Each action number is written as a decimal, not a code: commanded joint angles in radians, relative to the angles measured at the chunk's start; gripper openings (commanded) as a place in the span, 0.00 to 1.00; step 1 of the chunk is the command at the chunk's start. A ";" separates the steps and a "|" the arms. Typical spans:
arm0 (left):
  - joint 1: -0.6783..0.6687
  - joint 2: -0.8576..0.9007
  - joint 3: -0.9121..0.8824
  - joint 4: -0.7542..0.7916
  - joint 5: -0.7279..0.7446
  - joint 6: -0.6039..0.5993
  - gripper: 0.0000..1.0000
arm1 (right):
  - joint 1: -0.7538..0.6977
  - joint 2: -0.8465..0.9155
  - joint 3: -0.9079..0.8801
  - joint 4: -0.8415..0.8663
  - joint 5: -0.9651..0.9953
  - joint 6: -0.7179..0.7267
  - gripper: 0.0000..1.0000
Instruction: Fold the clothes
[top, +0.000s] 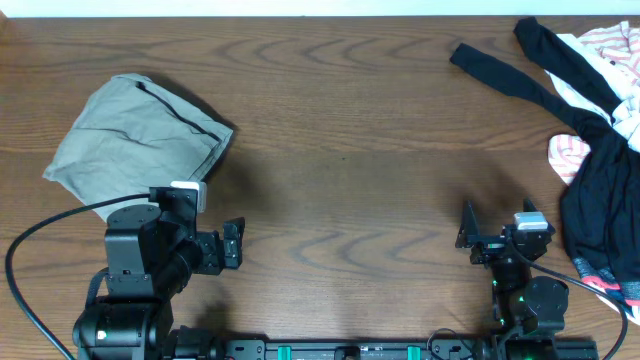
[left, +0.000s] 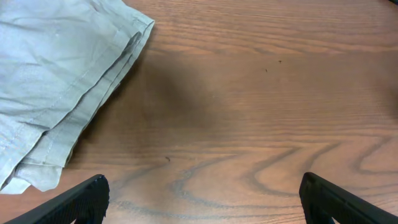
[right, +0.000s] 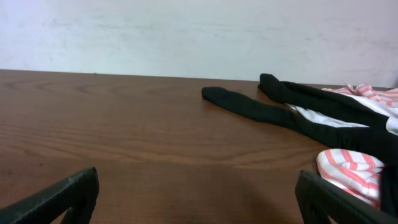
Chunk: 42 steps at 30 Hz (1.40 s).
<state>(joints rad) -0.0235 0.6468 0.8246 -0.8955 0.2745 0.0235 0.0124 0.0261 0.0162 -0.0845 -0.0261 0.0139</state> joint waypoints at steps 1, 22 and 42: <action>-0.008 -0.056 -0.004 -0.037 -0.024 0.025 0.98 | 0.001 0.000 -0.006 0.003 0.000 -0.011 0.99; -0.008 -0.645 -0.764 0.728 -0.160 0.026 0.98 | 0.001 -0.001 -0.006 0.003 -0.001 -0.011 0.99; -0.014 -0.645 -0.820 0.837 -0.163 0.025 0.98 | 0.001 0.000 -0.006 0.003 -0.001 -0.011 0.99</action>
<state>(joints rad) -0.0303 0.0101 0.0330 -0.0448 0.1223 0.0345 0.0124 0.0269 0.0151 -0.0826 -0.0265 0.0139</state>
